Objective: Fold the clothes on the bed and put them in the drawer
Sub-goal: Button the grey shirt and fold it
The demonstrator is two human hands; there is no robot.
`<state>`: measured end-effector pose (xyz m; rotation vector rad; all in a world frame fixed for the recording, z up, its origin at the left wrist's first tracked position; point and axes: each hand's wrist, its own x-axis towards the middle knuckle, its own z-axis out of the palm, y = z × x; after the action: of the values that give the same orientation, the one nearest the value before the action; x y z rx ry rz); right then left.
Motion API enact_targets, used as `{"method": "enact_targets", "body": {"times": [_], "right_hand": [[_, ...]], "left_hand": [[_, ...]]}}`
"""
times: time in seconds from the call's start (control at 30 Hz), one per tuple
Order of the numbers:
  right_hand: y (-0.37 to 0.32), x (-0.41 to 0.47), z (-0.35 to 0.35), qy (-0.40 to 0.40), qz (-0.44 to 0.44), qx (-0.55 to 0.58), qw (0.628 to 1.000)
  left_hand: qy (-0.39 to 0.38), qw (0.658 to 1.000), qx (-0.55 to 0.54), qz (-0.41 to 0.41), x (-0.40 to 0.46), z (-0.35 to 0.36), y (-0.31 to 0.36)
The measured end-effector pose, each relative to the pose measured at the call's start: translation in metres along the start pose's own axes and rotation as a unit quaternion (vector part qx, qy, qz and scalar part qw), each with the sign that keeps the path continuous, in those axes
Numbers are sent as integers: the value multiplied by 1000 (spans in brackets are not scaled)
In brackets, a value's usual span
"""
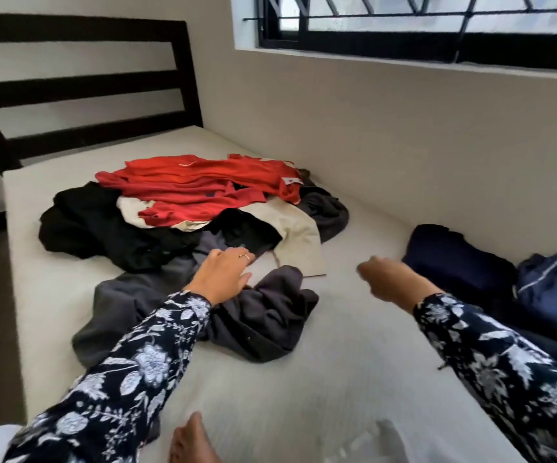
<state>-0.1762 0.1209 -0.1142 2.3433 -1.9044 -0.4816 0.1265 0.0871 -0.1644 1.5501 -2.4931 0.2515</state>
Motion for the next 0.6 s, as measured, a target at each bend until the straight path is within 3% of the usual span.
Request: {"method": "enact_targets", "body": {"times": [0.13, 0.3, 0.4, 0.5, 0.6], "right_hand": [[-79, 33, 6, 30, -145, 41, 988], [-156, 48, -5, 98, -213, 80, 969], [-198, 49, -2, 142, -202, 109, 963], [-229, 44, 8, 91, -162, 115, 976], [-240, 46, 12, 72, -140, 134, 978]], "left_hand": [[51, 995, 1, -87, -34, -2, -62], [49, 978, -28, -199, -66, -1, -117], [40, 970, -43, -235, -88, 6, -136], [44, 962, -54, -264, -106, 12, -144], [-5, 928, -56, -368, -117, 15, -143]]}}
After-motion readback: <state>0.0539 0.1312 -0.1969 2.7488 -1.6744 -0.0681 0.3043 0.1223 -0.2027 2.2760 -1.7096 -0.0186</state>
